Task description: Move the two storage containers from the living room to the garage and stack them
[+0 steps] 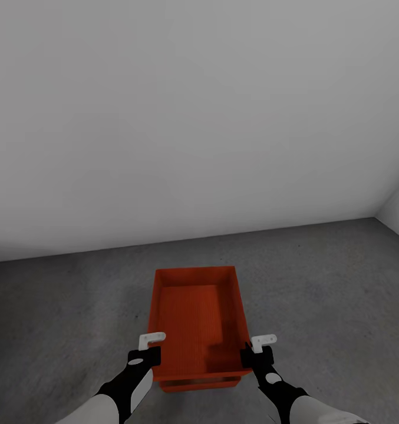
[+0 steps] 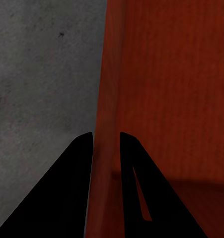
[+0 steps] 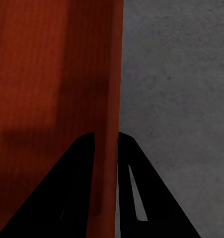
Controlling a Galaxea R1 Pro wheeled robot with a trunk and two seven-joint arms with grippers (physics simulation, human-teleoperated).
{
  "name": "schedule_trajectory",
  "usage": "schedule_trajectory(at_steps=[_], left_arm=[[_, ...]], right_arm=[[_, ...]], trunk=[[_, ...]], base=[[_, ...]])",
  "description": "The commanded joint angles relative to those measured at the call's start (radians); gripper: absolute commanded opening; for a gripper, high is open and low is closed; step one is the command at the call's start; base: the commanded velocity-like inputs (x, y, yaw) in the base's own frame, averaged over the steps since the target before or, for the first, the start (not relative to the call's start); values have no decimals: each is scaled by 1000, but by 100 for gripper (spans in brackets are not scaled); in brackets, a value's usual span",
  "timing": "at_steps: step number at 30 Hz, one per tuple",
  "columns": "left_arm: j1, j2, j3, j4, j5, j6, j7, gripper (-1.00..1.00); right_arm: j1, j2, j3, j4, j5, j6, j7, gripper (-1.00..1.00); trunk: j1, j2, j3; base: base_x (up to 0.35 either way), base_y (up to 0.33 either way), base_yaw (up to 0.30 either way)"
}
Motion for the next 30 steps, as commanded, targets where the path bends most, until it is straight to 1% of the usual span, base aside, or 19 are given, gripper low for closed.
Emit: schedule_trajectory(at_steps=[1,30], left_arm=[[-1,1,31,-5,2,-29,11,-100],[-1,1,33,-5,2,-29,11,-100]], right_arm=[[0,0,-56,3,-5,-3,-11,-100],[0,0,-57,3,-6,-2,-11,-100]], trunk=[[4,-8,-4],[115,-211,-95]], base=[[0,0,0],[0,0,0]])
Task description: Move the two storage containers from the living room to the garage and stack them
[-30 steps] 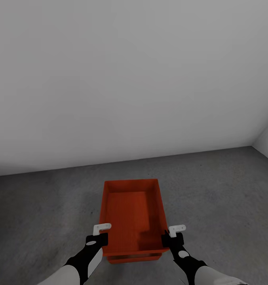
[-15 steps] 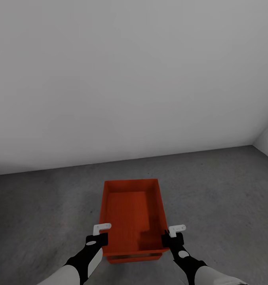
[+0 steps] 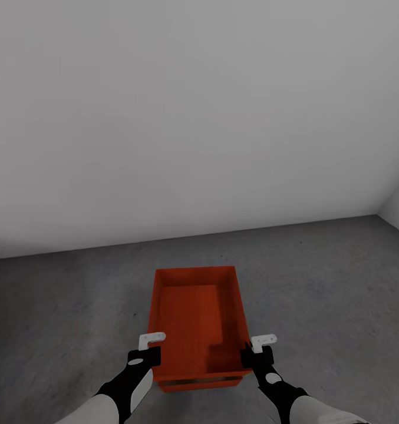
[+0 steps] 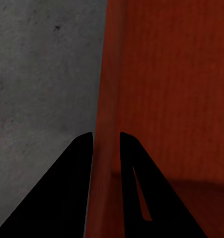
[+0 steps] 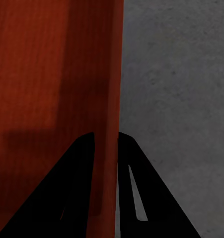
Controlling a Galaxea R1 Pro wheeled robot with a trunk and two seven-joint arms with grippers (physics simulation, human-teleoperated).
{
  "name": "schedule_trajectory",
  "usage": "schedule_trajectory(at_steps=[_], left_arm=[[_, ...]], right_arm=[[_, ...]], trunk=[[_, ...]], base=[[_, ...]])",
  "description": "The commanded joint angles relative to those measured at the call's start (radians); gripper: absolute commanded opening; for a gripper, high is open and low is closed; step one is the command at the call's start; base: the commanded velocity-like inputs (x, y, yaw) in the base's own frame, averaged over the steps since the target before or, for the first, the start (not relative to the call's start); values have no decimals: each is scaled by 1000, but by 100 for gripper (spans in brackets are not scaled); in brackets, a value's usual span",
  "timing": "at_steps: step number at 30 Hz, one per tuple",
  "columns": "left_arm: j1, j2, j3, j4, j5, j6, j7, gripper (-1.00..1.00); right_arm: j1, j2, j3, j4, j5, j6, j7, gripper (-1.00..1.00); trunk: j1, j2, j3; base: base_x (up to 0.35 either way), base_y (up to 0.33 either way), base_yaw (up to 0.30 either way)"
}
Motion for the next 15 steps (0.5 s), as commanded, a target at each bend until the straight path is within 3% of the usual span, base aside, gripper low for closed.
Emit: schedule_trajectory(at_steps=[1,15], left_arm=[[-1,0,32,-6,1,-29,11,-100],[-1,0,33,-4,2,-29,11,-100]], right_arm=[[0,0,-57,2,-6,-3,-11,-100],[0,0,-57,2,-6,-4,-11,-100]], trunk=[[4,-8,-4],[58,-106,-48]], base=[[0,0,0],[0,0,0]])
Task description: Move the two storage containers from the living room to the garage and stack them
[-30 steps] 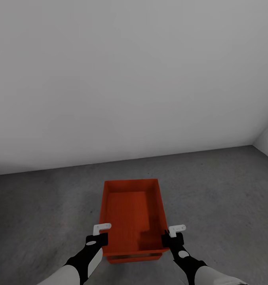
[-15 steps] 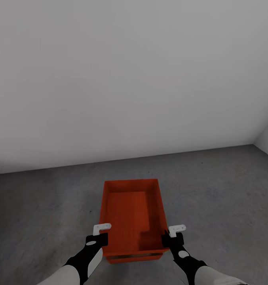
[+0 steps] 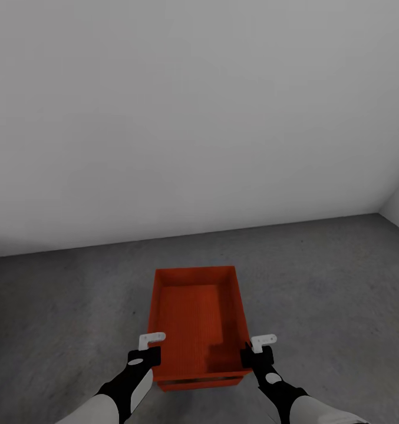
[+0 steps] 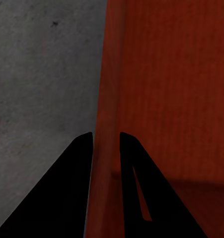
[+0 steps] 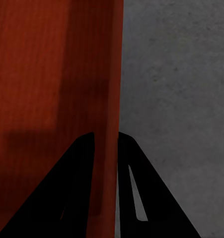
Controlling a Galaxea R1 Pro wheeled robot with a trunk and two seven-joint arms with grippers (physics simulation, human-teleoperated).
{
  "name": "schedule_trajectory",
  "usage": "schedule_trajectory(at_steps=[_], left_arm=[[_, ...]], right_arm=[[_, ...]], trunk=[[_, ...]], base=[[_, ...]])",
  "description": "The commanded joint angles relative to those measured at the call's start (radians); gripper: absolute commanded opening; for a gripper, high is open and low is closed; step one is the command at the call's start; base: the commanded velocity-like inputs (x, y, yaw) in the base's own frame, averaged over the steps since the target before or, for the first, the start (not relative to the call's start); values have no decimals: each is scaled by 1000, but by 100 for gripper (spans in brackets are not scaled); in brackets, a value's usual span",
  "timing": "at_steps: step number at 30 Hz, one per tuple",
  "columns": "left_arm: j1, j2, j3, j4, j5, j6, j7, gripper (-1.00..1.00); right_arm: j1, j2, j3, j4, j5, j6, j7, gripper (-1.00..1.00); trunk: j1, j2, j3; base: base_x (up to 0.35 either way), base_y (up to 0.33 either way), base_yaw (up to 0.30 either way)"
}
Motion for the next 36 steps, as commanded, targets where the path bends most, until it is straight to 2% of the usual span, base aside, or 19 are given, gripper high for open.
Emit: schedule_trajectory(at_steps=[1,13,34,36], left_arm=[[-1,0,32,-5,3,-28,11,-100],[-1,0,32,-6,3,-28,11,-100],[-1,0,32,-8,2,-28,12,-100],[-1,0,32,-8,2,-28,12,-100]], right_arm=[[0,0,-58,2,-4,-2,-11,-100],[0,0,-58,2,-4,-3,-11,-100],[0,-1,-59,2,-5,-1,-11,-100],[0,-1,-59,2,-5,-1,-11,-100]], trunk=[[4,-8,-4],[50,-92,-42],[50,-92,-42],[58,-106,-48]], base=[[0,0,0],[0,0,0],[0,0,0],[0,0,0]])
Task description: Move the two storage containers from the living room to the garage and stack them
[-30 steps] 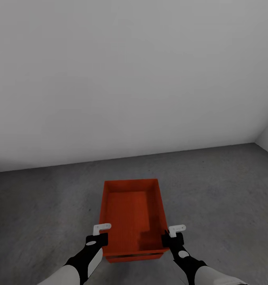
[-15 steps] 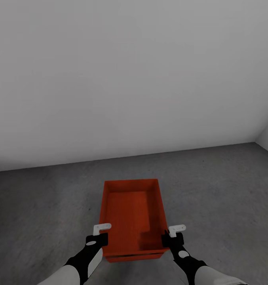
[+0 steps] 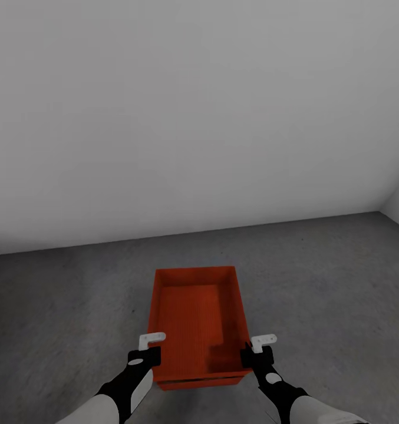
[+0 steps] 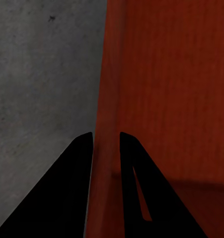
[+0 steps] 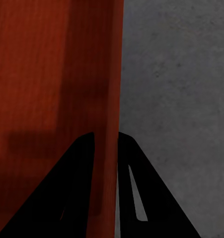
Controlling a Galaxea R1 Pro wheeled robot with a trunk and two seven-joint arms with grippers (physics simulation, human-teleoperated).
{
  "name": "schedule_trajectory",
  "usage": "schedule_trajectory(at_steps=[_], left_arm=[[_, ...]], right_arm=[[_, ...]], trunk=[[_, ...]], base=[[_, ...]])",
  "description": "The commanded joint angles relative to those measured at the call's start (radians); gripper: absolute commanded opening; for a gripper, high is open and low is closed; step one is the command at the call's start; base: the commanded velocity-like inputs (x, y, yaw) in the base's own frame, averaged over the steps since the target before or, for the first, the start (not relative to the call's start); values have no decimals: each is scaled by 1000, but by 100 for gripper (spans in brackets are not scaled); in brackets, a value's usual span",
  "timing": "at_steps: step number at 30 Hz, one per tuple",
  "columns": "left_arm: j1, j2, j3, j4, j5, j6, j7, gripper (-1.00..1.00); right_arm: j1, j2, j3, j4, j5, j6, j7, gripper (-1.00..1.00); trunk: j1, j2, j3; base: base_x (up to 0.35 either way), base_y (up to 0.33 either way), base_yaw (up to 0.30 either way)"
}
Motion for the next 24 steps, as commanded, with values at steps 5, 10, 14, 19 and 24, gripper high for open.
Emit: schedule_trajectory(at_steps=[5,10,14,19,24], left_arm=[[-1,1,33,-8,0,-28,11,-100],[-1,0,33,-8,0,-28,11,-100],[-1,0,33,-9,0,-28,11,-100],[-1,1,33,-9,0,-28,11,-100],[-1,0,33,-9,0,-28,11,-100]], right_arm=[[0,-1,-56,3,-7,-4,-12,-100],[0,-1,-57,3,-7,-4,-12,-100],[0,-1,-57,3,-7,-4,-12,-100],[0,-1,-57,3,-7,-4,-12,-100],[0,-1,-56,3,-6,-4,-12,-100]], trunk=[[19,-36,-17],[19,-36,-17],[19,-36,-17],[19,-36,-17],[19,-36,-17]], base=[[0,0,0],[0,0,0],[0,0,0],[0,0,0],[0,0,0]])
